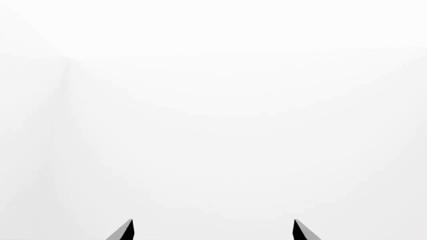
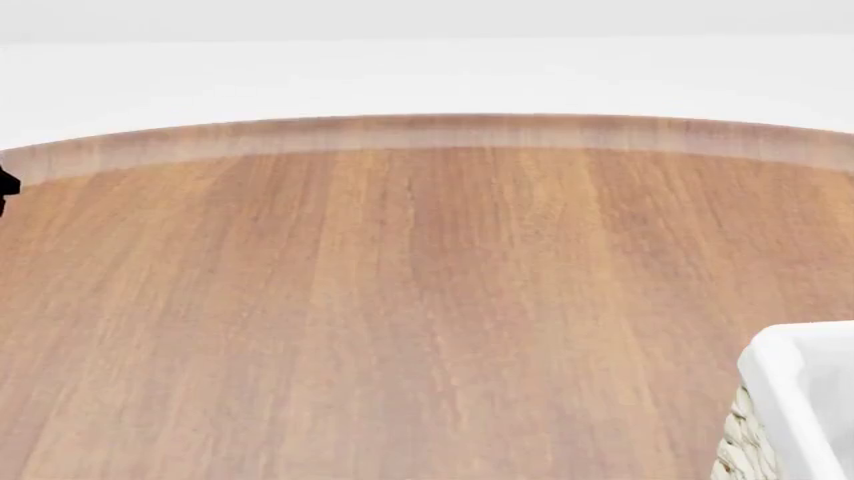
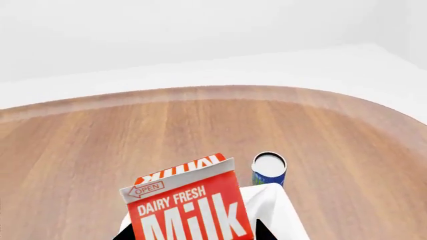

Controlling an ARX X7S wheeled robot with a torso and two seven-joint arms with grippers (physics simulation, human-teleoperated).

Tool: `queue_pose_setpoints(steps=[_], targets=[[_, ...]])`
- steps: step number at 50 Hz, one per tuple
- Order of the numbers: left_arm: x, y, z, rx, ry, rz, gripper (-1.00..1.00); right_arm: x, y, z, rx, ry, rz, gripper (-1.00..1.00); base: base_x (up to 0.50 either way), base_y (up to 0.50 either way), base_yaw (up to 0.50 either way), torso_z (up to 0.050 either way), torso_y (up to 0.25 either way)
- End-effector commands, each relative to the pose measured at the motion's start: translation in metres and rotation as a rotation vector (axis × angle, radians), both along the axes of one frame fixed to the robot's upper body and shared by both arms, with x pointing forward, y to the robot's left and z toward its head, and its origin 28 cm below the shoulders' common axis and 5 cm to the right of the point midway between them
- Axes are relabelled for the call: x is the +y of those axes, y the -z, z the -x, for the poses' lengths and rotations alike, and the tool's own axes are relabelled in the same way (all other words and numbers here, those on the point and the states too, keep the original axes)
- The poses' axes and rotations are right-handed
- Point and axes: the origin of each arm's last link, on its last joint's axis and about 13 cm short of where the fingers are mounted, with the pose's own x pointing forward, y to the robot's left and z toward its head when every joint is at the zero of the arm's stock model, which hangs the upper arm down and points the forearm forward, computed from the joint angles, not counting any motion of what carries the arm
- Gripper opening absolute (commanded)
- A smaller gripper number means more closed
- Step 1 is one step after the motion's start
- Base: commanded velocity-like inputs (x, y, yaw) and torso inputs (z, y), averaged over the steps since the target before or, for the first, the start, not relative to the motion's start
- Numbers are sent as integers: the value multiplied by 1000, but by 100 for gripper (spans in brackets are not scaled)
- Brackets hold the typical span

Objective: Pick the milk and place it in the basket.

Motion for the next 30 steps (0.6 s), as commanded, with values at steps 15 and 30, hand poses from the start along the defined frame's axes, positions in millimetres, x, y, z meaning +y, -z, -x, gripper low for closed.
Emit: queue_pose_setpoints(steps=[15,30], targets=[[0,0,0,1,0,0,100,0,-15,0,-73,-30,19,-100,0,0,0,0,1],[0,0,0,3,0,-1,100,-12,9,-18,239,3,-29,-100,0,0,0,1,1]])
